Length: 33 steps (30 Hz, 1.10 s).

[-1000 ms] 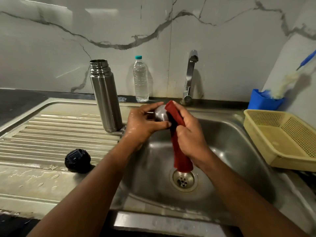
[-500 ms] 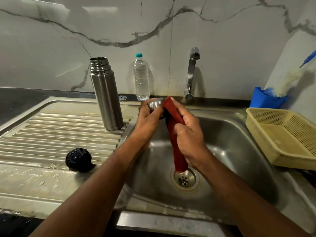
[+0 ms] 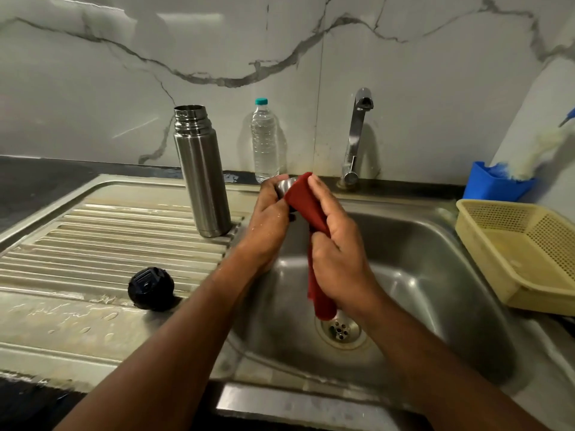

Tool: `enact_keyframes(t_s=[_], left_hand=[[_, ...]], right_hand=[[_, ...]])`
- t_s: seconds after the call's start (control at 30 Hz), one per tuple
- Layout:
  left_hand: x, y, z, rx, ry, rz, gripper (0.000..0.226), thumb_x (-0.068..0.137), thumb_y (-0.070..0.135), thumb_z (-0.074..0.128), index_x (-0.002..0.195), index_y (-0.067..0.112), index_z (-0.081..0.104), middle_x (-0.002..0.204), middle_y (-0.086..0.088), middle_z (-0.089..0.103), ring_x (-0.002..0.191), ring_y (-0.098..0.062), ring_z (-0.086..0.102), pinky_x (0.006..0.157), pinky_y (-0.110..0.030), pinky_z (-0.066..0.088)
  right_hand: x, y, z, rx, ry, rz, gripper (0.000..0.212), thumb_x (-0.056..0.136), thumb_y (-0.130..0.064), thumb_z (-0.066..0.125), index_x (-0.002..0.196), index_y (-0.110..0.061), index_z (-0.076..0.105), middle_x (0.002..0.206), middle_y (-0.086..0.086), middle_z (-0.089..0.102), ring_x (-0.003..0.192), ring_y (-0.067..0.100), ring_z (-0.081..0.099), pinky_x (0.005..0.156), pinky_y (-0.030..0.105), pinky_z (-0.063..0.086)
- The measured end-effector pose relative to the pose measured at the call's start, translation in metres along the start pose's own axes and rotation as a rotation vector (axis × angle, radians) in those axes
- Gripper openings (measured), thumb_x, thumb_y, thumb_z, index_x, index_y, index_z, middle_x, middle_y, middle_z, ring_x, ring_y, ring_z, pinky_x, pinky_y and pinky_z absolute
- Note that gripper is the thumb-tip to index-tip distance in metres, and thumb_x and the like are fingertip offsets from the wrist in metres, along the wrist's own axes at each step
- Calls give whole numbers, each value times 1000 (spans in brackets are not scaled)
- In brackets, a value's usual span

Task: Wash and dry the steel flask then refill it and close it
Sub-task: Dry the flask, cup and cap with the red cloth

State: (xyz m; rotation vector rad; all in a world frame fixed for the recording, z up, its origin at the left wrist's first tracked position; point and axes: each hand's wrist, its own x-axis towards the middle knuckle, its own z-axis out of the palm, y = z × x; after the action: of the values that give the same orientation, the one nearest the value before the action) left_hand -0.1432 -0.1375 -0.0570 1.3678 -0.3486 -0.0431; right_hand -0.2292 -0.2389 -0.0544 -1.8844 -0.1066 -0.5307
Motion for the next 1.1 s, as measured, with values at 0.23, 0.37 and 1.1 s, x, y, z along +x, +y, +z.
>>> enact_keyframes(t_s=[0.23, 0.37, 1.1], left_hand=[[-6, 0, 16, 1, -122, 131, 36, 98, 8, 67, 132, 3, 56, 112, -8, 67, 99, -14, 69, 86, -29, 60], [3, 2, 5, -39, 10, 101, 22, 107, 26, 57, 116, 7, 63, 97, -3, 68, 92, -13, 69, 82, -27, 57], [-8, -7, 21, -43, -9, 127, 61, 81, 38, 84, 131, 14, 60, 119, -9, 67, 105, -20, 72, 89, -34, 61]], right_hand=[[10, 6, -12, 194, 96, 138, 67, 92, 14, 39, 144, -25, 55, 121, -1, 69, 108, 12, 68, 98, 45, 58], [1, 5, -2, 16, 26, 103, 80, 94, 9, 44, 161, -34, 30, 128, -7, 59, 91, -7, 65, 77, 14, 55], [7, 10, 2, 80, 82, 151, 77, 94, 10, 41, 157, -33, 34, 136, -7, 59, 112, -3, 62, 98, 25, 54]])
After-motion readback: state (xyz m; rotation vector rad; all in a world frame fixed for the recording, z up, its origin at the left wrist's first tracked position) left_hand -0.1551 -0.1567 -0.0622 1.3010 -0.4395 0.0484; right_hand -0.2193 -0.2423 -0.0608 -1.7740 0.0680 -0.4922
